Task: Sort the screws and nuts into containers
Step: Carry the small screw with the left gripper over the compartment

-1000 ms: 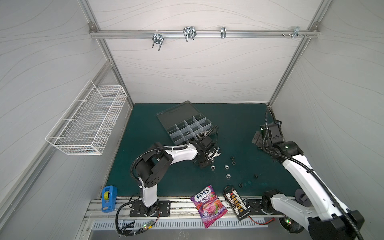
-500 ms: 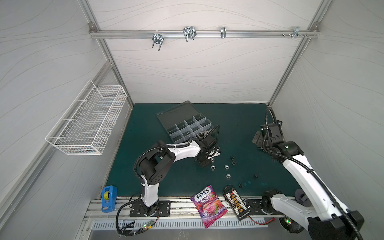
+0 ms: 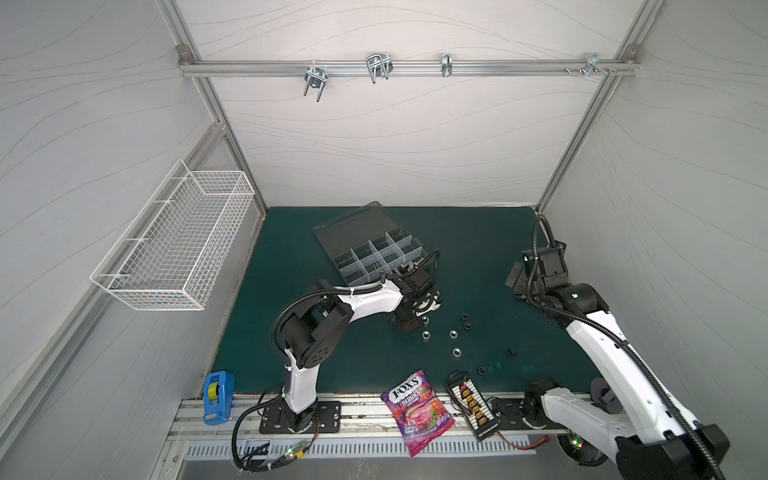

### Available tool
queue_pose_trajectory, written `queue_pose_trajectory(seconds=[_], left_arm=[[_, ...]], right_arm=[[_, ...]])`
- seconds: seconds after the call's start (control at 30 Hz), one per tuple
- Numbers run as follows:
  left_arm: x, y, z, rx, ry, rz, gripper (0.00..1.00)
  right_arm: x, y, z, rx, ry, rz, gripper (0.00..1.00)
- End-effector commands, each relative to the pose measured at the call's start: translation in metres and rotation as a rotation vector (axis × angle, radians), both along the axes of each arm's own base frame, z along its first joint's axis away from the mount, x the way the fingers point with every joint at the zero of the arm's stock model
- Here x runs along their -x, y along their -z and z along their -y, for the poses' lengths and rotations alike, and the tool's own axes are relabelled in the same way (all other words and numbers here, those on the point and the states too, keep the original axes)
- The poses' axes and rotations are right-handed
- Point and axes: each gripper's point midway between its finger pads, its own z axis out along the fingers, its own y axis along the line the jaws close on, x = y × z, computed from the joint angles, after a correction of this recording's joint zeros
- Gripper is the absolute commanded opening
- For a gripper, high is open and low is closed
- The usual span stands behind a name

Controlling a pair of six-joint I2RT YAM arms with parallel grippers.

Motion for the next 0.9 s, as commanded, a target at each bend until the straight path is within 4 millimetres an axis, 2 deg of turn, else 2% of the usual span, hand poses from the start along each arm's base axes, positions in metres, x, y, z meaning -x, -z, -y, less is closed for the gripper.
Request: queue_pose_trajectory(seconds=[0.0,0.23,0.4,0.53,0.63,0.87], left_arm=[[-0.007,-0.012,-0.004,-0.029,-0.02,0.042,0.0],[-0.056,-0.072,-0.006,0.09,-0.207,0.205,0.0],[-0.105,-0.112,-0.034,0.173,-0.448,0.307,0.0],[-0.144,-0.127,-0.067,0.187,-0.611,0.349,0.0],[-0.167,-0.13,-0.087,0.189,-0.7,0.357,0.0],[-0.202,-0.123,-0.116,0.191,-0.801,0.359,0.0]], right_arm=[[0.003,-0.002,0.003,0.0,0.009,0.005,0.99],[0.004,-0.001,0.002,-0.007,0.004,0.004,0.99],[0.005,-0.002,0.002,-0.01,0.002,0.007,0.99],[0.004,-0.001,0.0,-0.02,-0.004,0.006,0.99],[0.003,-0.001,-0.003,-0.031,-0.011,0.005,0.99],[0.003,-0.002,-0.003,-0.035,-0.014,0.005,0.99]])
